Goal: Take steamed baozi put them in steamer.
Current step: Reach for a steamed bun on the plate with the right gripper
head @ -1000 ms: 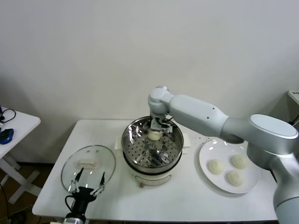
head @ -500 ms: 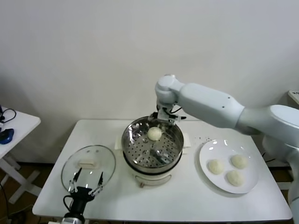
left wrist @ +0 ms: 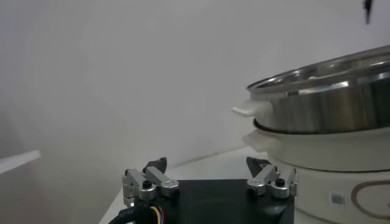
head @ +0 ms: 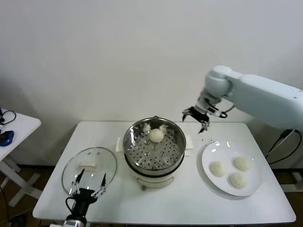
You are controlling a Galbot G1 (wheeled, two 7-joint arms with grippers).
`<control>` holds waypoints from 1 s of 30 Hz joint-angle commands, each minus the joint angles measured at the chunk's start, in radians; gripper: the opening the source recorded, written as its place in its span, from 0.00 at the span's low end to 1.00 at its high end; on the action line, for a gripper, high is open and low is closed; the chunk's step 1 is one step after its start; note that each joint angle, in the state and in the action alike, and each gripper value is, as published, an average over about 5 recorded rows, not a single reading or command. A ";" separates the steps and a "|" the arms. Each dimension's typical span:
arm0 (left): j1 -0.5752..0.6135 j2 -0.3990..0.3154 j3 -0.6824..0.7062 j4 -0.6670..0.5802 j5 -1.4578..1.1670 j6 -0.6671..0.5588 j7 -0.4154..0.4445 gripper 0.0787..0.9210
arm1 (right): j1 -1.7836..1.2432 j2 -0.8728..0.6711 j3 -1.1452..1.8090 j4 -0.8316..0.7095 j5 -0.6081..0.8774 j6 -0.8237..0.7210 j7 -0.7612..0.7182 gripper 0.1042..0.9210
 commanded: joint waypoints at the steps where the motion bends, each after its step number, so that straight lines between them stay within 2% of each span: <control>1: 0.001 -0.002 0.005 -0.010 0.000 0.002 0.001 0.88 | -0.162 -0.236 0.017 0.008 0.141 -0.179 0.056 0.88; 14: 0.016 0.002 -0.004 -0.007 -0.004 -0.003 0.000 0.88 | -0.466 -0.177 0.172 -0.096 0.040 -0.191 0.085 0.88; 30: 0.017 0.001 -0.007 0.007 -0.003 -0.004 0.000 0.88 | -0.515 -0.064 0.209 -0.219 -0.007 -0.163 0.108 0.88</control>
